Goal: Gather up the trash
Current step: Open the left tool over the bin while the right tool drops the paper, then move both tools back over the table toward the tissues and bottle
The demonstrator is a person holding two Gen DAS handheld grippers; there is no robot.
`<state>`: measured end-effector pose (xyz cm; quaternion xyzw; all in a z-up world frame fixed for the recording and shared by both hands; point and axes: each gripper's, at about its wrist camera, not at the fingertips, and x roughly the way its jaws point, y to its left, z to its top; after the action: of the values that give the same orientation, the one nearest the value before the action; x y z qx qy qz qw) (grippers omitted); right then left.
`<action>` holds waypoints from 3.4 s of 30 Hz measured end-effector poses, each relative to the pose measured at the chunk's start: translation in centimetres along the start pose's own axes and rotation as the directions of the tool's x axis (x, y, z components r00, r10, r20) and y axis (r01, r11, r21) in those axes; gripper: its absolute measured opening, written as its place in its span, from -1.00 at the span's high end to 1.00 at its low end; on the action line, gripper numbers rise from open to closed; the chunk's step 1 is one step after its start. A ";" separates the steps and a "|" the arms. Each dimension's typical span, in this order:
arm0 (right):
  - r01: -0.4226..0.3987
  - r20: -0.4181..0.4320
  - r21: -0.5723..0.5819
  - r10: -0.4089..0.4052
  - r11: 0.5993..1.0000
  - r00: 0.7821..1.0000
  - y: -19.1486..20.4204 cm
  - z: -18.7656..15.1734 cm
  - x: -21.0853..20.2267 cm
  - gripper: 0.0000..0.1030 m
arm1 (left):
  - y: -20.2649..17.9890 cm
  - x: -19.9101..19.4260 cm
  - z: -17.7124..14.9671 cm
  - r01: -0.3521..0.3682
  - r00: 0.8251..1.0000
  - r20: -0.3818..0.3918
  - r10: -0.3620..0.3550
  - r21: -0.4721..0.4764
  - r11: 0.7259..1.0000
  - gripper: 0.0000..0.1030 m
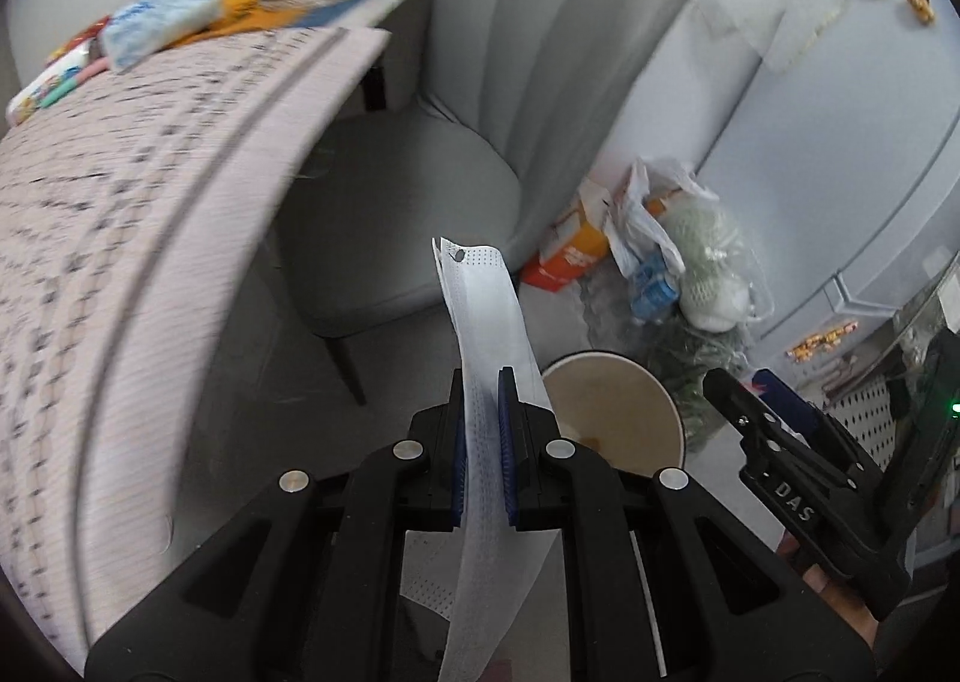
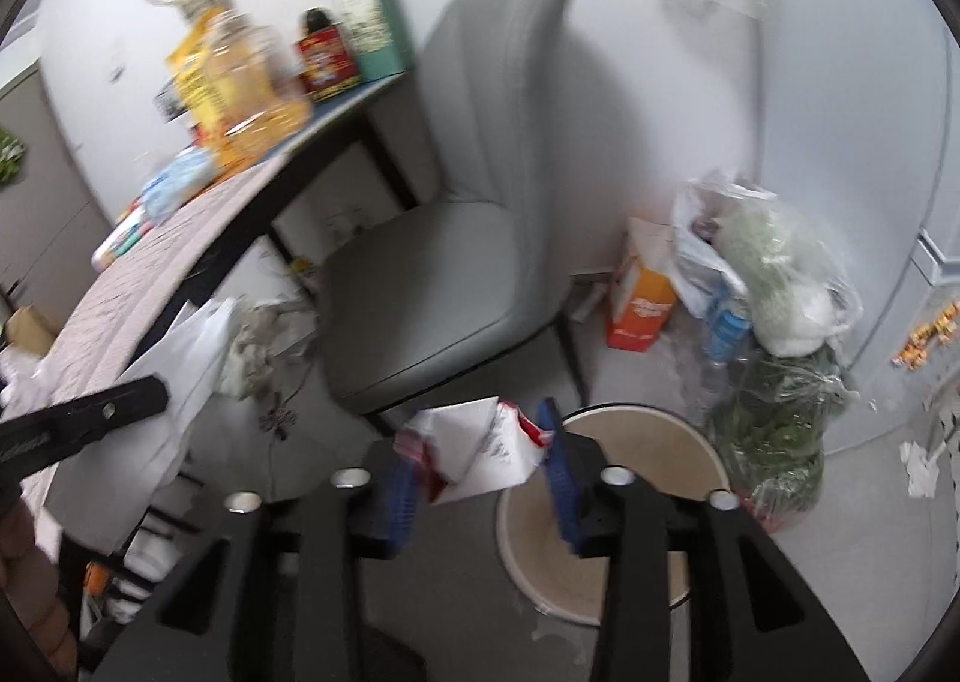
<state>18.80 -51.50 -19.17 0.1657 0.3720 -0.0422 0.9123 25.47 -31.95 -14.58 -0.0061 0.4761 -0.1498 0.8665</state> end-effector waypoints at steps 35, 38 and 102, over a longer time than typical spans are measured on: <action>0.100 0.060 0.247 -0.118 0.964 0.991 -9.7 -0.8 -7.5 -0.38 | -10.2 2.2 2.0 0.285 0.959 -0.021 -0.284 0.110 0.952 -0.86; 0.082 0.064 0.227 -0.099 0.970 0.993 -7.9 -0.5 -8.1 -0.41 | -8.2 -0.3 2.1 0.266 0.962 0.026 -0.270 0.111 0.958 -0.89; -0.342 -0.042 -0.382 0.353 0.859 0.935 34.5 -6.3 -14.6 -0.85 | 32.5 -27.2 -16.8 -0.091 0.905 0.335 0.262 -0.448 0.889 -0.89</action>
<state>10.97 -17.60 -3.92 0.0479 0.3234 0.1939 0.9249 6.17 8.50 -6.29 -0.1787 0.3156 0.0420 0.9310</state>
